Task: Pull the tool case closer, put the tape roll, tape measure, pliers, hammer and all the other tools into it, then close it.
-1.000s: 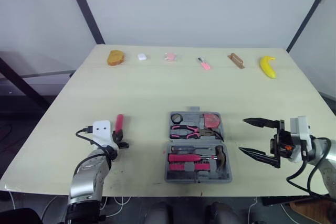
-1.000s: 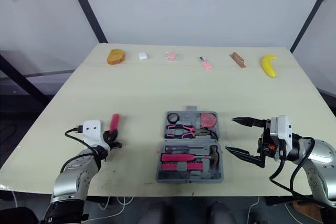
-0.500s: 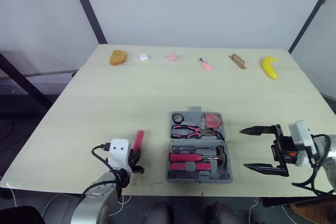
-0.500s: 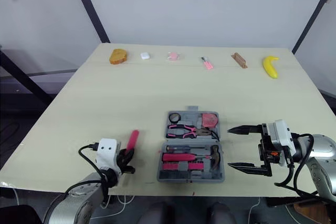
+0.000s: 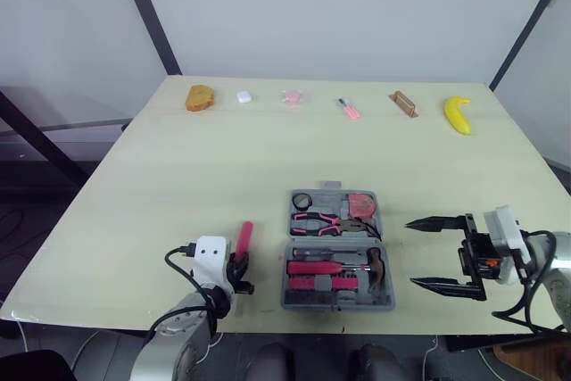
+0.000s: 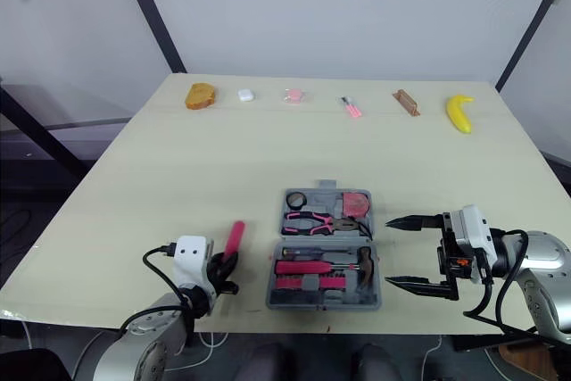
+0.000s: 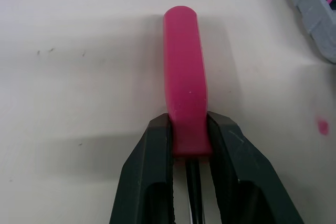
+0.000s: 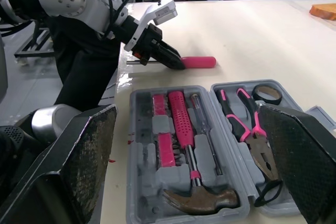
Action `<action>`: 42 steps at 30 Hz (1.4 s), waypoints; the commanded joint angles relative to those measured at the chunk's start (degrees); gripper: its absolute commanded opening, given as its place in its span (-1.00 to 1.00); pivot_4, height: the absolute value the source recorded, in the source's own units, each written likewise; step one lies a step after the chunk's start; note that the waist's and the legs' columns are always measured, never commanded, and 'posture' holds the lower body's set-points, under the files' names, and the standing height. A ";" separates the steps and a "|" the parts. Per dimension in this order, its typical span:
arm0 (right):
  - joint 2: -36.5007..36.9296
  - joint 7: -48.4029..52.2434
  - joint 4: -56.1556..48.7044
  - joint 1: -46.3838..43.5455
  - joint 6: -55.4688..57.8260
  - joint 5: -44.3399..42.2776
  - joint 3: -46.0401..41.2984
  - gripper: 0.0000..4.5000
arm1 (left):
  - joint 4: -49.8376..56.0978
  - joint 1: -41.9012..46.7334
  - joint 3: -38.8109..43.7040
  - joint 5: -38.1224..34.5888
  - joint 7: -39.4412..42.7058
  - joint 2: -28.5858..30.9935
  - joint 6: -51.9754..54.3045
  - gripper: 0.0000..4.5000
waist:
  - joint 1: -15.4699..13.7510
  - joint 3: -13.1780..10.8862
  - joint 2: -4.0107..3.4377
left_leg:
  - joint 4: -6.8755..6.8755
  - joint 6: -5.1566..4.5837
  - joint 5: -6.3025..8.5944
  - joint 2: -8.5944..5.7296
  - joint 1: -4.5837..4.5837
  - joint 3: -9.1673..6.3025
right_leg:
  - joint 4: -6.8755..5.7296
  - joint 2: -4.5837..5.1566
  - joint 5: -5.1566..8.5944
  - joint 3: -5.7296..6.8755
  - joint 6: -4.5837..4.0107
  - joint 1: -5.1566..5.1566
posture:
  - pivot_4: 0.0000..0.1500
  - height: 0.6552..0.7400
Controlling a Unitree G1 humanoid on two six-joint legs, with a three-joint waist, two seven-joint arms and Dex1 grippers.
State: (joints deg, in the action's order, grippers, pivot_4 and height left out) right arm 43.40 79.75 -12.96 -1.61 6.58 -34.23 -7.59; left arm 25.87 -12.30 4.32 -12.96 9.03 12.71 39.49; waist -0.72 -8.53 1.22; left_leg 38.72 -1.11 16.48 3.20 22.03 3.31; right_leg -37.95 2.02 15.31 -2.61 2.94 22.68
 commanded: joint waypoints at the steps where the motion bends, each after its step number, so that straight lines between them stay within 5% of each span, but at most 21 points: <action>1: -0.38 -0.62 -1.32 -0.03 -1.03 -0.54 -0.83 1.00 | -0.03 0.59 0.30 0.38 -0.33 -0.26 -0.87 0.24 | 0.00 0.00 0.00 | 0.00 0.00 0.00 0.00 0.00 0.00 | 0.00 0.00 0.00 0.00 0.00 0.00 | 1.00 1.00; 5: -0.63 -1.26 -1.60 0.12 -1.11 -0.50 -0.80 1.00 | -0.32 1.37 0.70 0.54 0.08 0.14 -1.22 0.97 | 0.01 0.00 0.00 | 0.00 0.00 0.00 0.00 0.00 0.00 | 0.00 -0.01 0.00 0.00 0.00 0.00 | 1.00 1.00; 15: -1.30 -2.33 -0.46 -0.44 -1.81 0.42 -0.60 1.00 | 2.64 7.68 2.56 -2.46 9.48 10.60 0.36 0.97 | -0.07 -0.01 0.00 | 0.00 0.00 0.00 0.00 0.02 -0.08 | -0.01 -0.02 0.00 0.08 -0.01 0.00 | 1.00 1.00; 20: -1.84 -2.58 -0.17 -0.94 -1.71 0.61 0.02 1.00 | -2.47 13.98 0.52 -6.26 27.54 24.25 -2.67 0.97 | 0.05 -0.03 -0.05 | 0.00 0.00 0.00 0.00 0.02 -0.03 | -0.01 -0.03 0.01 0.06 -0.01 0.01 | 1.00 1.00; 25: -2.44 -2.62 -0.03 -1.12 -1.89 0.98 0.90 1.00 | -14.86 21.53 -6.24 -1.92 46.56 36.54 -17.08 0.97 | 0.03 -0.09 -0.11 | -0.01 0.00 0.00 0.00 0.01 0.24 | 0.00 -0.04 0.02 0.09 -0.03 0.03 | 1.00 1.00; 28: -2.22 -2.57 0.58 -2.12 -1.92 0.95 0.79 1.00 | -28.48 33.61 -14.27 5.34 62.81 42.79 -33.49 0.97 | -0.13 -0.13 -0.07 | -0.01 0.00 -0.01 0.01 0.02 0.27 | 0.00 -0.06 0.02 0.10 -0.03 0.03 | 1.00 1.00; 32: -2.20 -2.99 1.00 -2.27 -2.46 1.11 0.55 1.00 | -44.41 49.18 -23.83 11.61 79.53 42.60 -54.49 0.97 | -0.68 -0.25 -0.03 | 0.09 0.05 -0.05 0.00 0.19 0.25 | 0.06 -0.11 0.00 0.17 -0.06 0.08 | 1.00 1.00; 42: -2.23 -5.13 -1.12 0.03 -2.88 0.99 0.27 1.00 | -68.90 70.76 -51.29 13.34 83.47 41.65 -89.74 0.97 | 0.01 -0.30 0.01 | 0.47 -0.09 0.04 0.01 1.07 0.21 | -0.02 -0.15 -0.01 0.06 0.03 0.80 | 1.00 1.00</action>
State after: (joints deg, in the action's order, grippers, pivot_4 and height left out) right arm 40.94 74.73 -11.84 -1.49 4.51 -32.38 -5.68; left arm -40.43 57.01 -44.09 0.95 89.10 53.64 -45.46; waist -0.70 -8.83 1.23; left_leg 39.19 -1.21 16.52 3.20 23.09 3.52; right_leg -37.99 1.87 15.30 -2.56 2.97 23.49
